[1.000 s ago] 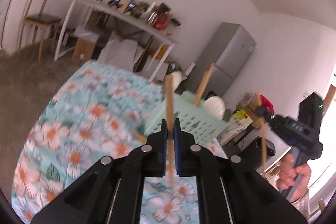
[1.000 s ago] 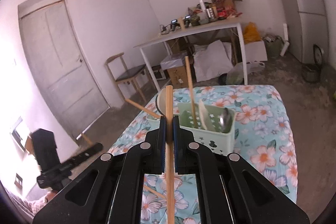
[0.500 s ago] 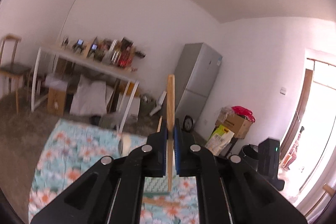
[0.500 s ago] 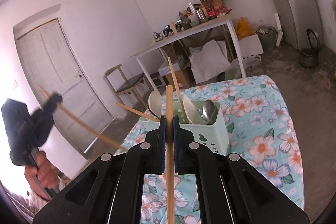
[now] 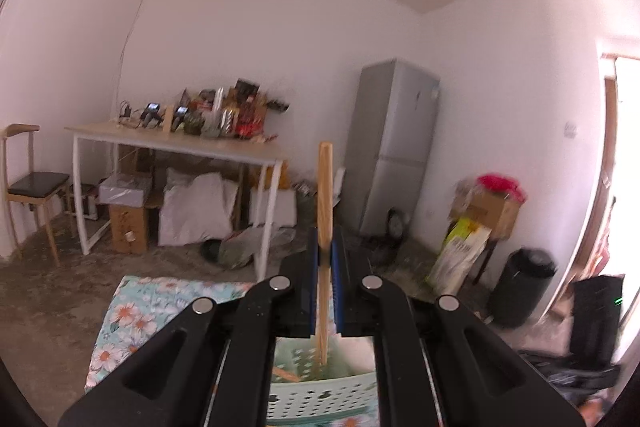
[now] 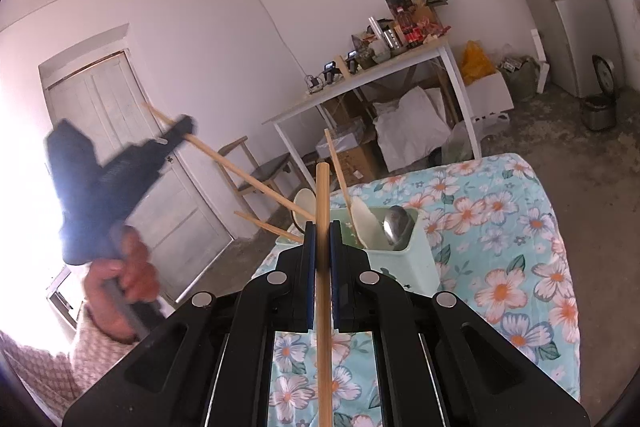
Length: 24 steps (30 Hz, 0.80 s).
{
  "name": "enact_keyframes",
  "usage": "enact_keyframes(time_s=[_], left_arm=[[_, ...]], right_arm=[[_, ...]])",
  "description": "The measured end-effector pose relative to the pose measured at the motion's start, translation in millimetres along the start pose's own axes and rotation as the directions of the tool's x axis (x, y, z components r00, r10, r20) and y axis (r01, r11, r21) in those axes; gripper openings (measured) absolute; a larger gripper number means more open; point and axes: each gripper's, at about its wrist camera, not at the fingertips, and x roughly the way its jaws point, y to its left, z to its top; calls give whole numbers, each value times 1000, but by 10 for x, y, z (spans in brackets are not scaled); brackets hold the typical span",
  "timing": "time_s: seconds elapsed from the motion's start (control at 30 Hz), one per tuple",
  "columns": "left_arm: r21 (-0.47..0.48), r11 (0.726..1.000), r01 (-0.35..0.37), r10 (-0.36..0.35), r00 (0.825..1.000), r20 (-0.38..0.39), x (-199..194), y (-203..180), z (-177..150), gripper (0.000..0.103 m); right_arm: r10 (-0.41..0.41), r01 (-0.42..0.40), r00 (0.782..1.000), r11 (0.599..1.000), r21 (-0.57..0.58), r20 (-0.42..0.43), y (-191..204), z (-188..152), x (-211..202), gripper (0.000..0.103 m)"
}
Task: Organize utensils
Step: 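Lift the chopsticks with both tools and carry them above the green basket, then open the left tool to drop its chopsticks into the basket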
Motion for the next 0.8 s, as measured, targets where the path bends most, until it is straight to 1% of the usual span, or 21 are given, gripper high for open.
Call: enact_keyframes(time_s=[0.13, 0.27, 0.37, 0.43, 0.5, 0.53, 0.6, 0.63, 0.7, 0.73, 0.8], left_arm=[[31, 998, -48, 50, 997, -67, 314, -9, -184, 5], [34, 998, -55, 59, 993, -107, 496, 3, -305, 6], [16, 999, -52, 53, 989, -137, 579, 18, -359, 6], [0, 999, -46, 46, 988, -145, 594, 29, -373, 15], [-18, 999, -47, 44, 990, -135, 568, 42, -369, 45], [-26, 999, -47, 43, 992, -122, 517, 49, -365, 50], [-28, 998, -53, 50, 994, -98, 442, 37, -351, 64], [-29, 998, -57, 54, 995, -90, 398, 32, -347, 67], [-34, 998, -60, 58, 996, -64, 278, 42, -317, 76], [-38, 997, -63, 61, 997, -57, 229, 47, -309, 78], [-61, 996, -64, 62, 997, -36, 78, 111, -297, 85]], right_arm=[[3, -3, 1000, 1000, 3, -2, -35, 16, -3, 5], [7, -6, 1000, 1000, 10, -10, -91, 36, 23, 5], [11, -11, 1000, 1000, 16, -11, -111, 39, 27, 5], [8, -8, 1000, 1000, 14, -10, -110, 46, 24, 5], [7, -7, 1000, 1000, 14, -12, -117, 59, 27, 5], [6, -6, 1000, 1000, 14, -12, -116, 64, 26, 5], [7, -7, 1000, 1000, 12, -11, -107, 73, 24, 5], [6, -6, 1000, 1000, 8, -9, -93, 83, 19, 5], [6, -6, 1000, 1000, 2, -4, -66, 105, 13, 5], [7, -7, 1000, 1000, 0, -3, -61, 121, 15, 5], [11, -11, 1000, 1000, -8, 2, -31, 163, 21, 5]])
